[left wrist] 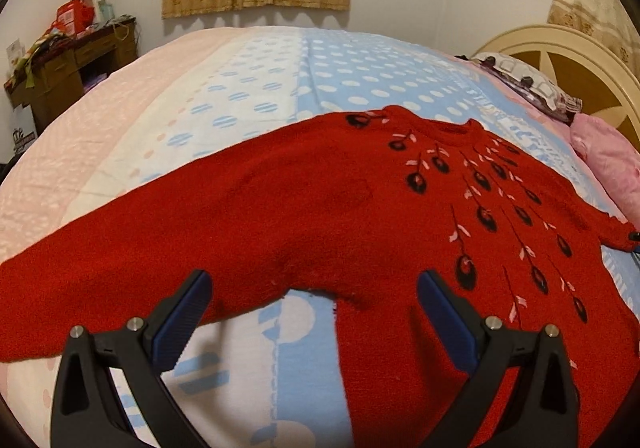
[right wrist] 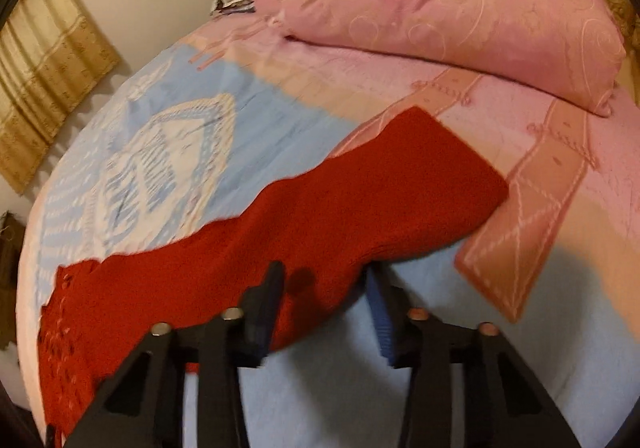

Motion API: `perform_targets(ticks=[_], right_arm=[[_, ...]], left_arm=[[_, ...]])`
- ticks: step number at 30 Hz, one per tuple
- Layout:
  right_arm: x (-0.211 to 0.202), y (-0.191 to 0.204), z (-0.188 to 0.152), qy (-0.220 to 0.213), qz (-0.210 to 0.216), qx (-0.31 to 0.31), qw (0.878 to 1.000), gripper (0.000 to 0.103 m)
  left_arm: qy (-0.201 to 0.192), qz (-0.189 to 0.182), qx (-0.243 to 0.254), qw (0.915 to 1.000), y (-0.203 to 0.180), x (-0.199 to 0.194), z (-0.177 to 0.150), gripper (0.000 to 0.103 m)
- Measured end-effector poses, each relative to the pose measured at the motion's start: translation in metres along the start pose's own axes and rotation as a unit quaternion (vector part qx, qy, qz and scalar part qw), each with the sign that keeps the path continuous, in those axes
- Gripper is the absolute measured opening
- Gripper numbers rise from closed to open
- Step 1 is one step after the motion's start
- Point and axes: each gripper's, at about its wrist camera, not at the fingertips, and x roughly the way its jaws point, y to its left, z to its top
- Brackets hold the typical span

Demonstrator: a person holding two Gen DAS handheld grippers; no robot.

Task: Fold small clothes
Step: 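Grasp the sleeve cuff with the right tool and fold it across the chest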

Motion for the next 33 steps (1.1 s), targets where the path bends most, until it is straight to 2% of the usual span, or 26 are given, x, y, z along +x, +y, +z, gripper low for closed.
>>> perform_targets(ticks=[3, 6, 10, 19, 24, 31, 33], right_arm=[[0.007, -0.005, 0.009, -0.006, 0.000, 0.017, 1.000, 0.015], [0.006, -0.006, 0.012, -0.004, 0.005, 0.026, 1.000, 0.009], [-0.011, 0.016, 0.015, -0.027, 0.009, -0.003, 1.000, 0.008], [-0.056, 0.120, 0.000, -0.066, 0.074, -0.110, 0.989, 0.008], [-0.078, 0.195, -0.026, -0.072, 0.121, -0.187, 0.972, 0.008], [-0.098, 0.300, -0.095, -0.061, 0.180, -0.307, 0.933, 0.008], [-0.099, 0.318, -0.115, -0.054, 0.193, -0.329, 0.923, 0.008]], left_arm=[[0.001, -0.003, -0.001, 1.0000, 0.002, 0.001, 0.000, 0.103], [0.005, -0.005, 0.007, 0.9999, 0.002, 0.004, -0.001, 0.103], [0.011, -0.012, 0.011, 0.9998, 0.000, 0.008, -0.003, 0.103], [0.016, -0.019, 0.001, 0.9997, 0.002, 0.011, -0.006, 0.103], [0.008, -0.021, -0.002, 0.9997, 0.002, 0.008, -0.007, 0.103], [0.000, -0.033, -0.013, 0.9994, 0.006, 0.005, -0.007, 0.103], [-0.001, -0.039, -0.016, 0.9991, 0.007, 0.005, -0.007, 0.103]])
